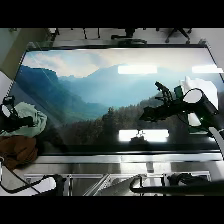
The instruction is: Fold the shirts.
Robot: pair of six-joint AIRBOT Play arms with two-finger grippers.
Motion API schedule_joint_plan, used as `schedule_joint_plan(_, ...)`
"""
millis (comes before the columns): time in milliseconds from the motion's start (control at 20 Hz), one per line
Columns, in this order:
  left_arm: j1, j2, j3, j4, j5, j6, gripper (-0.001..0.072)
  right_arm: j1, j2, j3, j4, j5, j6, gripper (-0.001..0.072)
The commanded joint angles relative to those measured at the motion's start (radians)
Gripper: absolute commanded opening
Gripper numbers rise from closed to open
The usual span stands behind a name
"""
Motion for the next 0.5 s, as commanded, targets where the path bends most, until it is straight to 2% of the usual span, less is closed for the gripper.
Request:
schedule_joint_plan(0,0.032,-0.126,0.001,0.006,0.09,-0.001,0.069,0.001,-0.001,0.0,0.0,0.0,0.0,0.0017)
schedule_joint_plan(50,0.032,-0.143,0.009,0.006,0.087,-0.001,0.0424,0.001,-0.001,0.0,0.0,-0.003,0.0,0.0017)
schedule_joint_plan(100,0.031,-0.157,0.033,0.003,0.062,-0.001,0.0034,0.001,-0.001,0.0,0.0,-0.003,0.0,0.0017)
schedule_joint_plan(250,0.0,-0.14,0.188,-0.111,-0.028,0.013,0.0017,0.001,-0.001,0.0,0.0,-0.003,0.0,0.0017)
schedule_joint_plan(450,-0.134,0.011,0.452,-0.295,-0.129,0.091,0.0017,0.001,-0.001,0.0,0.0,-0.005,0.0,0.0017)
